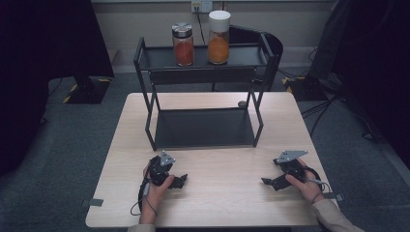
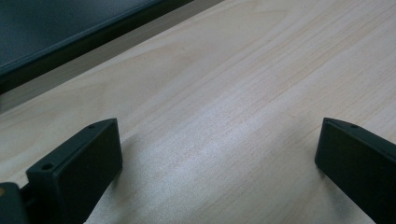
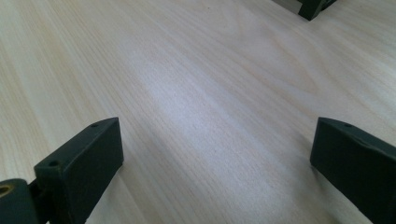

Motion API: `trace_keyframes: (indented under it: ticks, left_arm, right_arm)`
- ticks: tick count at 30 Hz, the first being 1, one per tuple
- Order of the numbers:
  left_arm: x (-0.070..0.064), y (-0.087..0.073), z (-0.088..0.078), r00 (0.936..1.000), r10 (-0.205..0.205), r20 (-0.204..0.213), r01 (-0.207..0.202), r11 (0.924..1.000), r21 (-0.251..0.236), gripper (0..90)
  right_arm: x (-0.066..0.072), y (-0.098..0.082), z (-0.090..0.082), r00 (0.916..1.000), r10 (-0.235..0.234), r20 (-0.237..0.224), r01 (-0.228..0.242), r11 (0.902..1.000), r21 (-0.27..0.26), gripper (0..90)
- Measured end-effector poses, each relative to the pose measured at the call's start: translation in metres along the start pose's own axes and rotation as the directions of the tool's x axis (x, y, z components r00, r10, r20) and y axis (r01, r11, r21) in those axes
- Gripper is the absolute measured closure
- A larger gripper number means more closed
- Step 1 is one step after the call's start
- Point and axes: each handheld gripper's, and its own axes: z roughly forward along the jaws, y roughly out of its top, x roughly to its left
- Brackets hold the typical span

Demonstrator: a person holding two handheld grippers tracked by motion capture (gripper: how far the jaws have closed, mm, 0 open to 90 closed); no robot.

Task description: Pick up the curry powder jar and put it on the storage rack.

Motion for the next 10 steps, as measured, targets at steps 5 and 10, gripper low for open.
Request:
trace_keyframes:
  ticks: [5, 10]
  left_arm:
    - [0.0000, 0.0000, 0.0000, 1.0000, 0.000, 0.000, 0.000, 1.0000, 0.000, 0.0]
    - [-0.0001, 0.0001, -0.0001, 1.0000, -0.001, 0.000, 0.001, 1.0000, 0.000, 0.0]
  right_arm:
    - [0.0036, -0.0040, -0.0003, 0.9997, -0.013, 0.020, 0.013, 0.9999, -0.004, 0.0]
    - [0.0039, -0.0043, -0.0005, 0.9997, -0.010, 0.022, 0.010, 0.9999, -0.005, 0.0]
